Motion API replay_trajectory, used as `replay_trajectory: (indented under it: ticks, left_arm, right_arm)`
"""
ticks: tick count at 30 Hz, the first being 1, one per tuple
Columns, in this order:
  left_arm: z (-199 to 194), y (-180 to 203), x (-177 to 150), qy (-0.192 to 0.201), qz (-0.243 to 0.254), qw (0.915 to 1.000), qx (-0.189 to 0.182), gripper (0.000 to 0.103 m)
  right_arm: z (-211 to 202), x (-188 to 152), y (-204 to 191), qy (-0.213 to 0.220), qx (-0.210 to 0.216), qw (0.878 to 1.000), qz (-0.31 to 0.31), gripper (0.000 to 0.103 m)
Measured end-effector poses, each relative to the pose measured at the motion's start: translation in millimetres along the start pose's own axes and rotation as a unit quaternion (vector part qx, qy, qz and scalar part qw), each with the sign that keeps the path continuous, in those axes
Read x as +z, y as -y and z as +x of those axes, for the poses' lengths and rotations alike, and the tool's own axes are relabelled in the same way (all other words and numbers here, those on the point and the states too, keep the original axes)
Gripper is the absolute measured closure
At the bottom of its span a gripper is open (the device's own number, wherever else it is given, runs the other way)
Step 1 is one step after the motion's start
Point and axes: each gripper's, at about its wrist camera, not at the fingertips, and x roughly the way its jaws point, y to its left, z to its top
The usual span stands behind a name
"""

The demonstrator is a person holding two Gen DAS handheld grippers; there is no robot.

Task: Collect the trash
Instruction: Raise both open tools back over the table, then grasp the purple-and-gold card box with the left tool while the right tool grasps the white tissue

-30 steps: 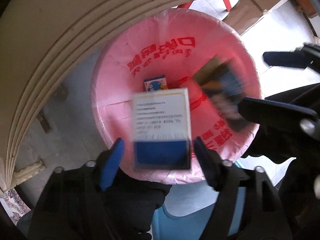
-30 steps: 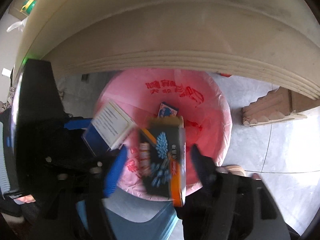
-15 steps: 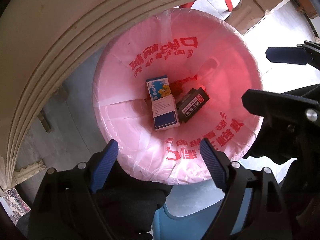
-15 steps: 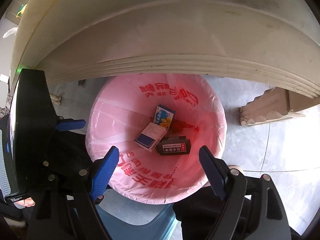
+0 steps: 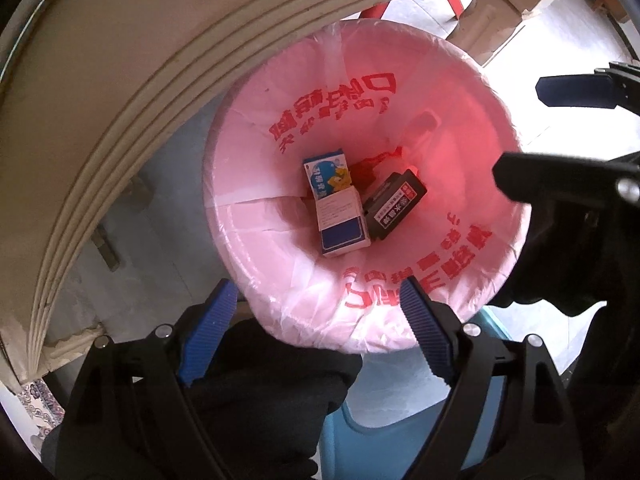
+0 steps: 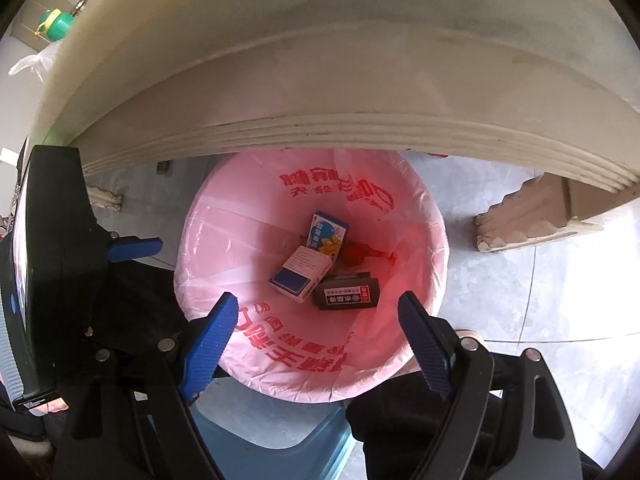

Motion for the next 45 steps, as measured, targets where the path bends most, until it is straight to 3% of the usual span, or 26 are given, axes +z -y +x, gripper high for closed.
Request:
replay_trajectory:
  ticks: [6,9,14,19,24,32,42,45]
  left_arm:
    - [-44.6,-10.7,-19.2,0.029,-0.030,0.9990,-0.017,0.021]
    - [-77.9,-15.1,-29.0,0.046,-0.035,0.9983,-0.013,0.021]
    - [-151.0,-27.3,-31.4,0.080,-0.033,0.9961,-0.015,0.021]
    - [-226.9,-47.6,-7.2,0.121,-0.044,0.9916,-0.012,0.016]
    - [-276.4,-65.6,28.3,0.159,-0.061,0.9854,0.013,0.014]
    - [-286.5,-70.5,77.7,0.165,-0.073,0.9835,0.008,0.014]
    - [-243.5,-78.6,130.2,0.132,-0.079,0.9881,-0.005,0.014]
    - [-232.2,-82.3,142.1,0.126,-0.083,0.9885,0.007,0.014]
  right_arm:
    - [-37.1,-9.5,-0.5,0.027,0.010,0.999,0.021,0.023]
    - [-68.8,-12.0,-0.5,0.044,0.021,0.998,0.034,0.023]
    - [-143.0,-6.1,-13.0,0.091,0.030,0.995,0.007,0.023]
    - [-220.2,32.2,-30.3,0.141,0.034,0.989,-0.037,0.019]
    - [-266.5,80.5,-39.2,0.176,0.044,0.981,-0.062,0.017]
    - [-288.7,155.9,-38.0,0.198,0.025,0.977,-0.076,0.017]
    - [-248.8,218.4,-18.3,0.170,0.020,0.983,-0.073,0.017]
    - [-237.4,229.7,-10.8,0.162,0.024,0.984,-0.068,0.017]
